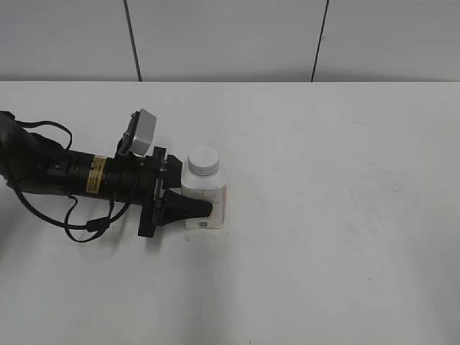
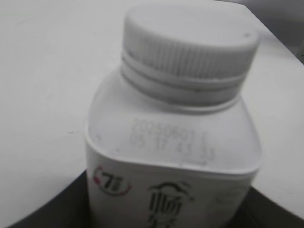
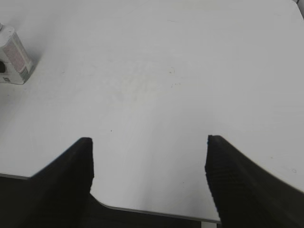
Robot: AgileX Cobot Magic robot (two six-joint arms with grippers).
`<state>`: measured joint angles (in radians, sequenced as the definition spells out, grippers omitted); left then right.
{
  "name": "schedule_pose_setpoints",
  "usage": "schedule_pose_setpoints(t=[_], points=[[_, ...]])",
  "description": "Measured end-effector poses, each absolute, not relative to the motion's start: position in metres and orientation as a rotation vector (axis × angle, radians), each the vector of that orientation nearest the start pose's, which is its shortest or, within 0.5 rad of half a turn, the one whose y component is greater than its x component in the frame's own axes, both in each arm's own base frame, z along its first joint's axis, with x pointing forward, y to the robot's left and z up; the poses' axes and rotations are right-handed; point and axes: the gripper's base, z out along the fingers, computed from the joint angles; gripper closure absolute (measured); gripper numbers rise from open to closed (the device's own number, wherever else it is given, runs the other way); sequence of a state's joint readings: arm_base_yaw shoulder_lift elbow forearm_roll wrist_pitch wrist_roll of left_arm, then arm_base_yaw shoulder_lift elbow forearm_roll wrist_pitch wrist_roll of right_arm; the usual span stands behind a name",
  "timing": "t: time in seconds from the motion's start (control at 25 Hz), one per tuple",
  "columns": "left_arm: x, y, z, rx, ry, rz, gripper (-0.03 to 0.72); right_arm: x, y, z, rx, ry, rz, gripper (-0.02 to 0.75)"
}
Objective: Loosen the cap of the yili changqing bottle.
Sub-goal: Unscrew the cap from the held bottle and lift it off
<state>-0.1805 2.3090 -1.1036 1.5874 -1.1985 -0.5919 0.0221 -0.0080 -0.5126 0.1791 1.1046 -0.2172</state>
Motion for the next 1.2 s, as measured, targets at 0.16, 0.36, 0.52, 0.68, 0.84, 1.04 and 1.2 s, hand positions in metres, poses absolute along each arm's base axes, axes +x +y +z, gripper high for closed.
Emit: schedule_pose_setpoints(t=[0.16, 0.36, 0.52, 0.68, 0.84, 1.04, 1.2], points=[[0.34, -0.148, 0.06, 1.414, 1.534, -1.112, 0.291, -0.01, 0.014, 0.278, -0.26, 2.038, 0.094, 0.16], [0.34, -0.148, 0.06, 1.415, 1.534, -1.112, 0.291, -0.01, 0.014, 0.279, -0.245, 2.039, 0.103, 0.16], [0.34, -0.148, 0.059, 1.416, 1.534, -1.112, 0.291, -0.001, 0.014, 0.279, -0.239, 2.091, 0.112, 0.16], [0.34, -0.148, 0.06, 1.417, 1.533, -1.114, 0.291, 0.008, 0.015, 0.279, -0.239, 2.15, 0.119, 0.16], [0.34, -0.148, 0.06, 1.417, 1.533, -1.114, 0.291, 0.025, 0.015, 0.278, -0.217, 2.261, 0.144, 0.16], [0.34, -0.148, 0.06, 1.417, 1.533, -1.114, 0.291, 0.05, 0.021, 0.278, -0.166, 2.415, 0.256, 0.16], [0.34, -0.148, 0.06, 1.417, 1.532, -1.114, 0.291, 0.067, 0.022, 0.29, -0.157, 2.465, 0.287, 0.16]])
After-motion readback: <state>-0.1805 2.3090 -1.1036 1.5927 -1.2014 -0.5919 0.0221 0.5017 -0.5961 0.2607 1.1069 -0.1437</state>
